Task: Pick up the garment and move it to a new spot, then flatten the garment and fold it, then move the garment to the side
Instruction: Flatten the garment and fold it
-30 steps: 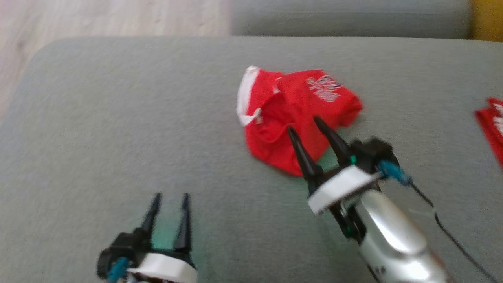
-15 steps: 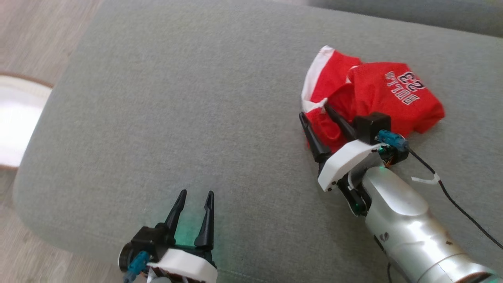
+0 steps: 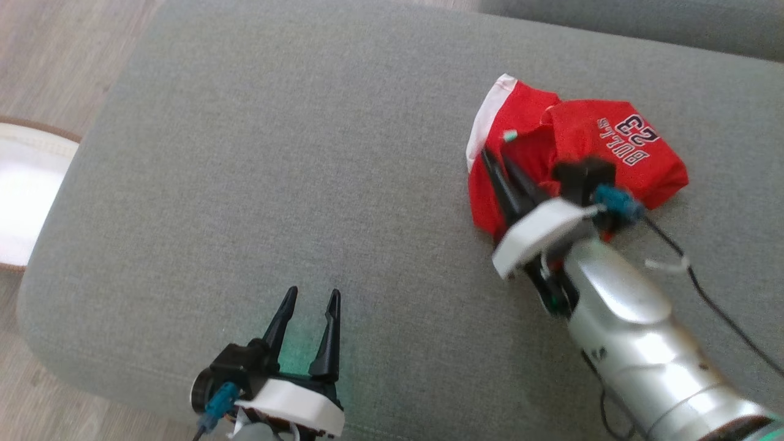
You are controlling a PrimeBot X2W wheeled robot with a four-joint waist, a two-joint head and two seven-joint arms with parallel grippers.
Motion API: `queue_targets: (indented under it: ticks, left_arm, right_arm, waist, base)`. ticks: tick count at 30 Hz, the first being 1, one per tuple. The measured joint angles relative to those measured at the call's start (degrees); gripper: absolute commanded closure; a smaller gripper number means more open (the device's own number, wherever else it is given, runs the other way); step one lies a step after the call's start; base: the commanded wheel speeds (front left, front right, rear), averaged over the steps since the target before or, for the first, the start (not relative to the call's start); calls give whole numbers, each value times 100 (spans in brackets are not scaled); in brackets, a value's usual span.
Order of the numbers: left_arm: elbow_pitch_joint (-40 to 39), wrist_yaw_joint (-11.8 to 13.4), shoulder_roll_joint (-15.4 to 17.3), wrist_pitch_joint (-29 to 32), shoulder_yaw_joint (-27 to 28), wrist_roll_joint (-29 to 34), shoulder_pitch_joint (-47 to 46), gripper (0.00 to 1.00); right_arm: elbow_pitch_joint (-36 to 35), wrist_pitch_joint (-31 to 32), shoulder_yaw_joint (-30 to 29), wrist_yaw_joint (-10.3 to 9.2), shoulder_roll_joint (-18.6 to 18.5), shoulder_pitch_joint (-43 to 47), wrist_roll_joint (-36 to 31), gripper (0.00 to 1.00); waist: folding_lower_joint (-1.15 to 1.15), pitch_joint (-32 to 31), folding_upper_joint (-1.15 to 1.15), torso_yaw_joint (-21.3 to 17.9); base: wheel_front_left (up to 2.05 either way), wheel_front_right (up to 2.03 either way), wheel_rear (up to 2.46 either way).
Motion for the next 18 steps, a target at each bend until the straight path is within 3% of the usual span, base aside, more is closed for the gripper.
queue_targets:
  ticks: [9, 14, 18]
  left_arm:
    - [113, -34, 0, 0, 153, 23, 132, 0]
    - [158, -57, 2, 0, 334, 104, 348, 0]
    - [167, -101, 8, 0, 461, 135, 486, 0]
  right_arm:
    - [-2080, -1, -324, 0, -24, -1005, -766, 100]
    - [-2746, -7, -343, 0, -82, -1332, -917, 100]
    - [-2896, -7, -191, 0, -441, -901, -792, 100]
  waist:
    - [-1, -449, 0, -29]
    - [-2, -710, 0, -103]
    - [-1, -796, 0, -305]
  base:
    - [0, 0, 0]
    - [0, 0, 0]
    - [0, 0, 0]
